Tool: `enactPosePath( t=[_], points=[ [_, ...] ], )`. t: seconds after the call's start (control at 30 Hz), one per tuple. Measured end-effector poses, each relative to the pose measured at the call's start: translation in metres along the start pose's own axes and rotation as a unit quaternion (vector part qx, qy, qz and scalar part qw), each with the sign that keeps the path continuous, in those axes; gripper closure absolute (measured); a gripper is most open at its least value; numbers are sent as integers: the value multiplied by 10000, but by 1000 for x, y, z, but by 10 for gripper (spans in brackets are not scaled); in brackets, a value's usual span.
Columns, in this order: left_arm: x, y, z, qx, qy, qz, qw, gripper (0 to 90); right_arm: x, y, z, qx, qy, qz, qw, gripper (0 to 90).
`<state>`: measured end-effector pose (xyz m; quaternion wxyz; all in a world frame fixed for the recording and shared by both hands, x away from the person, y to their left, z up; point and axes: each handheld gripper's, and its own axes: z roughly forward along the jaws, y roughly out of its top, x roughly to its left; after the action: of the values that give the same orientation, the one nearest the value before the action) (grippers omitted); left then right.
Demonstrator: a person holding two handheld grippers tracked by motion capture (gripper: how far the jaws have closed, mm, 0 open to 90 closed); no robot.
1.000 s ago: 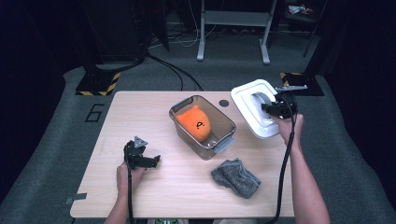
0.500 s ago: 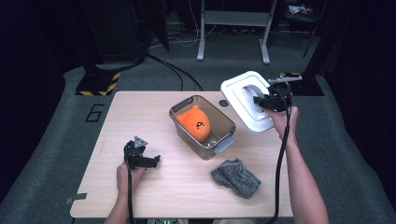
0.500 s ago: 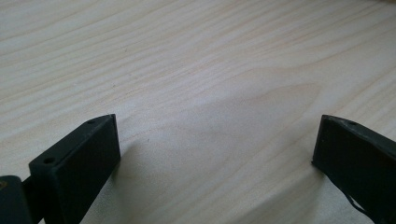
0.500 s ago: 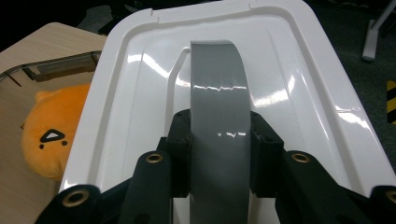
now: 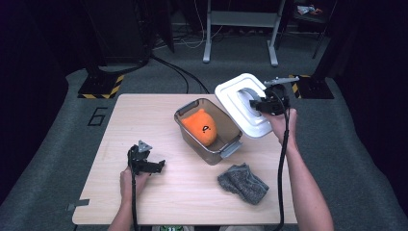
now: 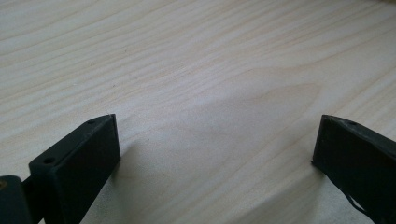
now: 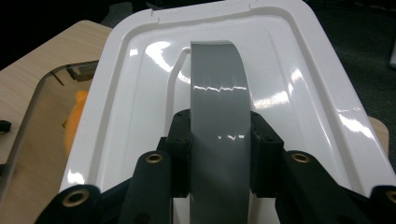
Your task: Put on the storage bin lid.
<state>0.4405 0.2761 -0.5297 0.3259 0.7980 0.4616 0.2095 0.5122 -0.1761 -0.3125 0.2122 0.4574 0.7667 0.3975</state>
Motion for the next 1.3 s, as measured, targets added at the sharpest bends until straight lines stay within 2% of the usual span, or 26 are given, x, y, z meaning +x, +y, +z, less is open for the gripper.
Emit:
enactPosePath(
  t=[0.1, 0.3, 0.37, 0.6, 0.7, 0.8, 0.97, 1.27, 1.3],
  points=[
    [0, 0, 0, 2, 0, 2, 10000, 4, 11, 2, 3, 11, 111, -90, 9999, 666],
    [0, 0, 0, -2, -4, -6, 10000, 3, 27, 4, 10, 30, 270, -69, 9996, 666],
    [0, 0, 0, -15, 12, -11, 10000, 3, 34, 4, 13, 42, 317, -128, 9994, 666],
    [0, 0, 0, 1, 0, 0, 10000, 4, 52, 3, 23, 121, 429, -216, 9988, 666],
    [0, 0, 0, 3, -12, -12, 10000, 4, 64, 1, 31, 215, 458, -257, 9984, 666],
    [-1, 0, 0, -16, -7, -50, 10000, 3, 69, 0, 35, 239, 473, -302, 9981, 666],
    [-1, 0, 0, -15, -9, -55, 10000, 4, 81, -1, 49, 345, 634, -282, 9970, 666],
    [-1, 0, 1, -23, -12, -77, 10000, 3, 91, -5, 68, 494, 740, -292, 9956, 666],
    [0, 0, 0, -1, -9, -20, 10000, 3, 92, -6, 70, 526, 728, -255, 9956, 666]
  ],
)
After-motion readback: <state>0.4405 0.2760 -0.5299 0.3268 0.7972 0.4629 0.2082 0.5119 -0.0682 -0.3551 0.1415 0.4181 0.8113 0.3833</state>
